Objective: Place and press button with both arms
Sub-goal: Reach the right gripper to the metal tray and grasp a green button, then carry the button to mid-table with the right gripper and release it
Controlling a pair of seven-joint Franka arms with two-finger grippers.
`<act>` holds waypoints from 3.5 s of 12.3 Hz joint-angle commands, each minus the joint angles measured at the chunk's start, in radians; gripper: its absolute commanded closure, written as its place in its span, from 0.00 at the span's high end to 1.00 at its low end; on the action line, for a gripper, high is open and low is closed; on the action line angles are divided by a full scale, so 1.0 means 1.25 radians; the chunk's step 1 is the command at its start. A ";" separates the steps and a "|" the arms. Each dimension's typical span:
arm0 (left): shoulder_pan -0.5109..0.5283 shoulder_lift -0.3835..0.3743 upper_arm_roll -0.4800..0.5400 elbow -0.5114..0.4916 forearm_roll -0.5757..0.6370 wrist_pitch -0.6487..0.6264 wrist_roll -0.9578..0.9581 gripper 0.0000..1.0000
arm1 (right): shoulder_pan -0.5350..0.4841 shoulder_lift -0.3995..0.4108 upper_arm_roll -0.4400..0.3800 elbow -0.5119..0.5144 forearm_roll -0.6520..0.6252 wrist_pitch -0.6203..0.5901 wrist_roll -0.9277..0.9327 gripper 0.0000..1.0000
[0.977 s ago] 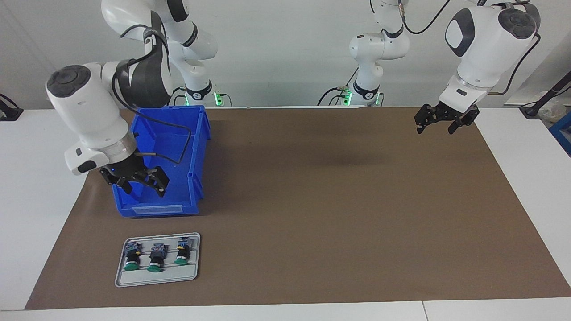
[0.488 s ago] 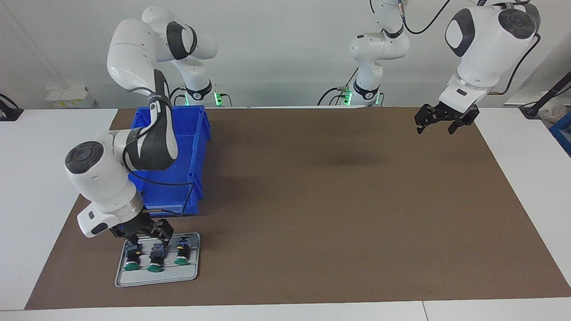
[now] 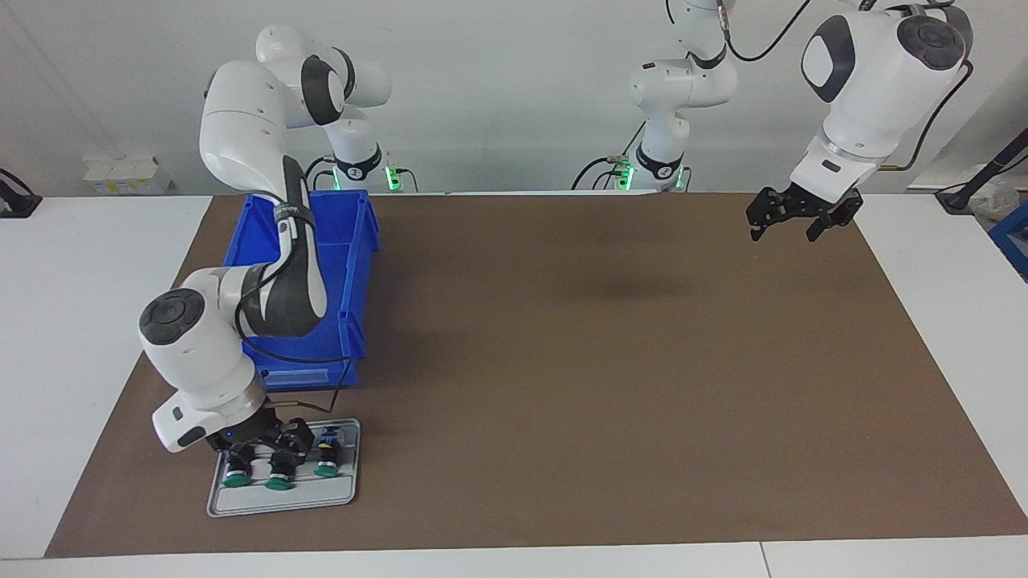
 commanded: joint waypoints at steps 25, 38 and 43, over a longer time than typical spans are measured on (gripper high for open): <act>0.004 -0.018 -0.002 -0.015 0.013 0.005 -0.008 1.00 | -0.004 -0.106 0.004 -0.127 -0.001 0.075 0.109 0.00; 0.004 -0.018 -0.002 -0.015 0.013 0.005 -0.009 1.00 | 0.339 -0.176 -0.002 -0.105 -0.075 -0.116 1.257 0.00; -0.007 -0.018 -0.003 -0.019 0.013 0.007 -0.002 1.00 | 0.469 -0.156 0.003 -0.105 -0.121 -0.132 1.607 0.00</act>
